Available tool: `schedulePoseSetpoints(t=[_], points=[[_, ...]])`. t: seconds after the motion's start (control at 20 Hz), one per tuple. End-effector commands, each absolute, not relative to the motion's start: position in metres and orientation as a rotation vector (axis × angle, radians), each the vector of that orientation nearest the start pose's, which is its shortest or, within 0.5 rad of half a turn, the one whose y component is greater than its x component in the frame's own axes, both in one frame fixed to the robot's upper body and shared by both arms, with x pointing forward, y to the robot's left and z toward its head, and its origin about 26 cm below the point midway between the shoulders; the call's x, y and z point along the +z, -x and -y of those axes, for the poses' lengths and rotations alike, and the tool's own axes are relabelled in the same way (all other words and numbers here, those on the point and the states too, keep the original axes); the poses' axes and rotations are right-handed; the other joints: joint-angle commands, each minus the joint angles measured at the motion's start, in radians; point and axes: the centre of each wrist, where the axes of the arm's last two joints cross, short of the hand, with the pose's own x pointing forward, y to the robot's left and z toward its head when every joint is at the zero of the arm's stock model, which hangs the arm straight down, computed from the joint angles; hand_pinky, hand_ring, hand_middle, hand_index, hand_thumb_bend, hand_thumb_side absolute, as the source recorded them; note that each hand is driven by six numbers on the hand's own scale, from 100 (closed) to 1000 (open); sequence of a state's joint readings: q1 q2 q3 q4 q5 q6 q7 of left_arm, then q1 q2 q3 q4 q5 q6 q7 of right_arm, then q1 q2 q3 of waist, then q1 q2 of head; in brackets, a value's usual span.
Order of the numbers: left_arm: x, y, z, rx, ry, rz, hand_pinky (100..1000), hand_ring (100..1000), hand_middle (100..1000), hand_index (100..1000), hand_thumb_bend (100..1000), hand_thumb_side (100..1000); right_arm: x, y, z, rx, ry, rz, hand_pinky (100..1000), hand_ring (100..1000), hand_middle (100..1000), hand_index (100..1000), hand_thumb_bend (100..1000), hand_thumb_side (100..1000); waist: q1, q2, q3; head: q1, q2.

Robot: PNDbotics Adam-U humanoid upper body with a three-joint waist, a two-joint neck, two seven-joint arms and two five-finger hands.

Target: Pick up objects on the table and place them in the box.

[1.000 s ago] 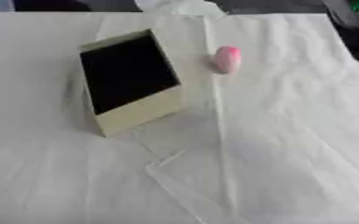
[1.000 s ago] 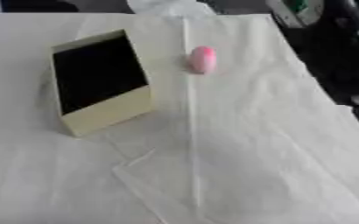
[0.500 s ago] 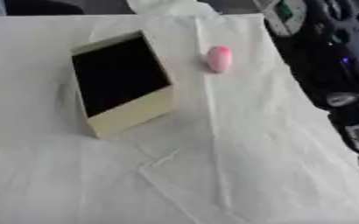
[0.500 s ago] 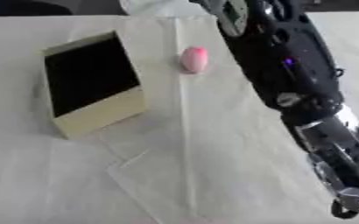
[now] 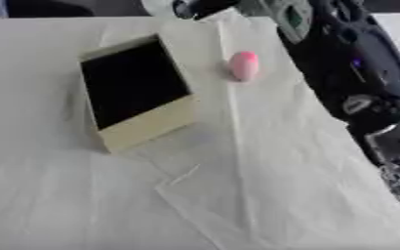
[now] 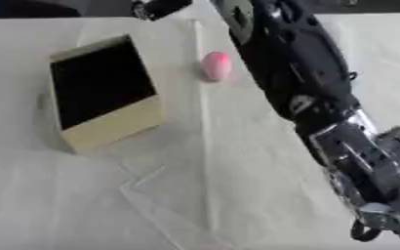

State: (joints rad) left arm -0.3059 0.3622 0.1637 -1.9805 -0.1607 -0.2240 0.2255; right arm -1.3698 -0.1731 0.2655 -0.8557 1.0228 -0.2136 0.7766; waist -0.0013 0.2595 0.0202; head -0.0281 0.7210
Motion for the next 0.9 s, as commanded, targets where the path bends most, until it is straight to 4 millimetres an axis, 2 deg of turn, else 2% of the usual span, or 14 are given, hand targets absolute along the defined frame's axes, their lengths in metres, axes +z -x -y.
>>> schedulePoseSetpoints(t=[0.05,0.3,0.45,0.55,0.7,0.75,0.9], points=[[0.224,-0.296,-0.308,-0.174,-0.611,2.565,702,782,787,789,100,749,0.333,-0.487,0.087,2.094,0.795,1.258,1000,1000,954,1000,100,890,0.007,-0.022,-0.001,0.004,0.008],[0.224,-0.295,-0.309,-0.173,-0.611,2.564,703,782,786,789,100,747,0.326,-0.502,0.104,2.158,0.729,1.100,1000,1000,965,1000,100,822,0.008,-0.023,-0.003,0.008,0.014],[0.224,-0.295,-0.309,-0.172,-0.612,2.562,702,780,784,788,100,746,0.321,-0.511,0.117,2.178,0.722,1.021,1000,1000,971,1000,100,743,0.008,-0.025,-0.005,0.010,0.016],[0.223,-0.295,-0.309,-0.171,-0.614,2.560,702,780,783,788,100,746,0.318,-0.515,0.126,2.188,0.729,0.988,1000,1000,974,1000,100,698,0.008,-0.027,-0.005,0.013,0.016],[0.223,-0.295,-0.310,-0.169,-0.615,2.559,702,780,783,788,100,746,0.315,-0.519,0.135,2.208,0.747,0.965,1000,1000,974,1000,100,698,0.008,-0.027,-0.006,0.015,0.016],[0.223,-0.295,-0.310,-0.168,-0.616,2.559,702,780,783,788,100,745,0.314,-0.520,0.137,2.210,0.753,0.958,1000,1000,983,1000,100,624,0.008,-0.027,-0.008,0.017,0.017],[0.223,-0.295,-0.310,-0.169,-0.616,2.558,702,780,783,789,100,743,0.312,-0.522,0.150,2.196,0.799,0.918,1000,1000,973,1000,112,601,0.007,-0.028,-0.012,0.022,0.019]])
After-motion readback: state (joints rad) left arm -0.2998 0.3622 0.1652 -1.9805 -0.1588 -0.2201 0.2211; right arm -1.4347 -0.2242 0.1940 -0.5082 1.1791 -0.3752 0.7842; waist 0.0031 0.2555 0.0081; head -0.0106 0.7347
